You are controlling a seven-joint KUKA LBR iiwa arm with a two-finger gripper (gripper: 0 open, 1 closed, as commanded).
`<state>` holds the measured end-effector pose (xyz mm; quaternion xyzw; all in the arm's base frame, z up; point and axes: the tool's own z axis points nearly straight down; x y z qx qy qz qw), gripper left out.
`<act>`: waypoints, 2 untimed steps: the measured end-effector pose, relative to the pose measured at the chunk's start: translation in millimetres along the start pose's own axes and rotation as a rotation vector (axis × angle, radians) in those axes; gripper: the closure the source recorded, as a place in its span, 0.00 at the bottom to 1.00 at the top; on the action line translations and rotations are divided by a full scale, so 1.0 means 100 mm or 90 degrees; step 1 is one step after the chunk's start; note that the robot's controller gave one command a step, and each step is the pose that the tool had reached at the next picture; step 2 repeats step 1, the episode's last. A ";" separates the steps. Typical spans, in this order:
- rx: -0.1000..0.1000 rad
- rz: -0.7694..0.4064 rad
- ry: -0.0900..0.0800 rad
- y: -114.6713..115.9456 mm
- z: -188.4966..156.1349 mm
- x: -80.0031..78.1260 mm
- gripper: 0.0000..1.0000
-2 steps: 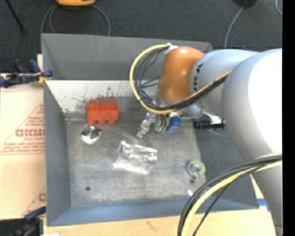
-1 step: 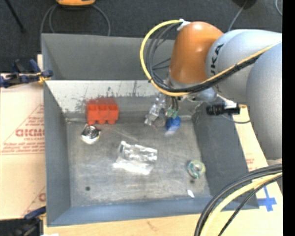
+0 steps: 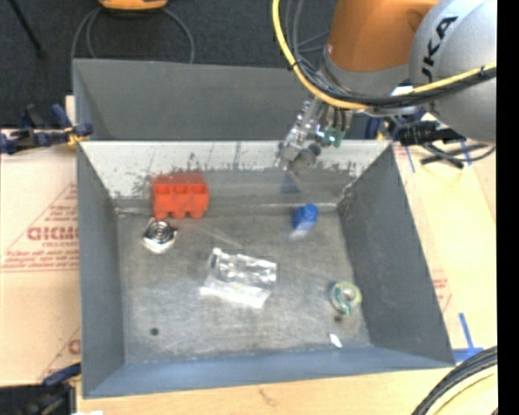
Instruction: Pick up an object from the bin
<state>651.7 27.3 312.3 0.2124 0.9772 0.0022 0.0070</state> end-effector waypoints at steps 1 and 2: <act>0.005 -0.138 0.006 -0.21 -0.03 0.22 1.00; 0.005 -0.138 0.006 -0.21 -0.03 0.22 1.00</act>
Offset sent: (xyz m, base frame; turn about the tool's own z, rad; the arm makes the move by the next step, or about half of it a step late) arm -0.0294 -0.0086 0.0016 -0.2195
